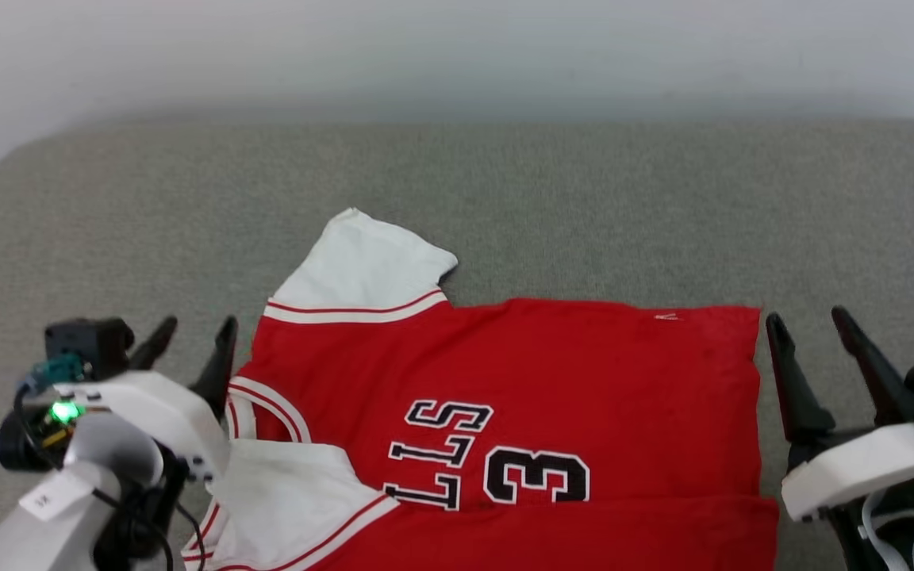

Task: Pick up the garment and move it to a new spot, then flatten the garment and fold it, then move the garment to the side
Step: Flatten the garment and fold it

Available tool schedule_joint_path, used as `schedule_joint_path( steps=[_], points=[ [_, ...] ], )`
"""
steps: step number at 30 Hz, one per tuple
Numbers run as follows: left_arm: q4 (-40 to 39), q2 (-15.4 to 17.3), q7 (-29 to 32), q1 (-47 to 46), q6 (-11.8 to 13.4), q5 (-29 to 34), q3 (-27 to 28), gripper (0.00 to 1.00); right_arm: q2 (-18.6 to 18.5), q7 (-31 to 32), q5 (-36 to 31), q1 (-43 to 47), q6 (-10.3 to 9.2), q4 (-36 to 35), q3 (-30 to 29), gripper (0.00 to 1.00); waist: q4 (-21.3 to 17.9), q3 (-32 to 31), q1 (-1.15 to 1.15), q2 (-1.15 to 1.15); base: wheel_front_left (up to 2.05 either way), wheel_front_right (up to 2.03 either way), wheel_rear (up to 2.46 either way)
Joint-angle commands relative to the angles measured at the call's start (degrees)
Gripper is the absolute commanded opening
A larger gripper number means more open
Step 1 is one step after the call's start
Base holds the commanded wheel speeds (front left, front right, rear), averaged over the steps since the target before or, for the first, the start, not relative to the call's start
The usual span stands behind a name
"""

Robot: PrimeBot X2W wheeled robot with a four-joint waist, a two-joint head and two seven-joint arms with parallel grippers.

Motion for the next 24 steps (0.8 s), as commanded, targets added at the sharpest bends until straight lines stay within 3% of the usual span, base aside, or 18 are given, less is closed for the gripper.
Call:
schedule_joint_path(
  steps=[1,5,10,19,24],
  points=[
    [0.59,-0.55,-0.53,-1.59,-0.27,0.41,0.38,1.00,0.16,-0.39,-0.71,-1.27,-0.05,-0.70,0.32,1.00,-1.11,3.12,0.00,0.00,0.00,0.00,0.00],
    [3.74,-1.02,-0.93,-7.44,-1.75,1.81,0.26,1.00,0.35,-0.28,-2.17,-4.41,-0.05,-2.83,1.09,1.00,-2.67,7.36,0.00,0.00,0.00,0.00,0.00],
    [8.52,-0.69,3.37,-15.85,-5.78,0.85,-0.21,1.00,0.63,0.04,-3.20,-7.40,-0.05,-4.41,1.80,1.00,-4.88,11.89,0.00,0.00,0.00,0.00,0.00],
    [17.95,2.23,21.82,-29.96,-14.56,-4.82,-1.88,1.00,1.78,-1.53,-2.41,-10.44,-0.05,-2.76,3.81,1.00,-9.80,16.91,0.00,0.00,0.00,0.00,0.00],
    [21.98,4.11,33.21,-35.34,-15.88,-7.33,-3.00,1.00,2.58,-3.13,-1.50,-11.26,-0.05,-1.24,4.90,1.00,-12.56,19.03,0.00,0.00,0.00,0.00,0.00]
  ],
)
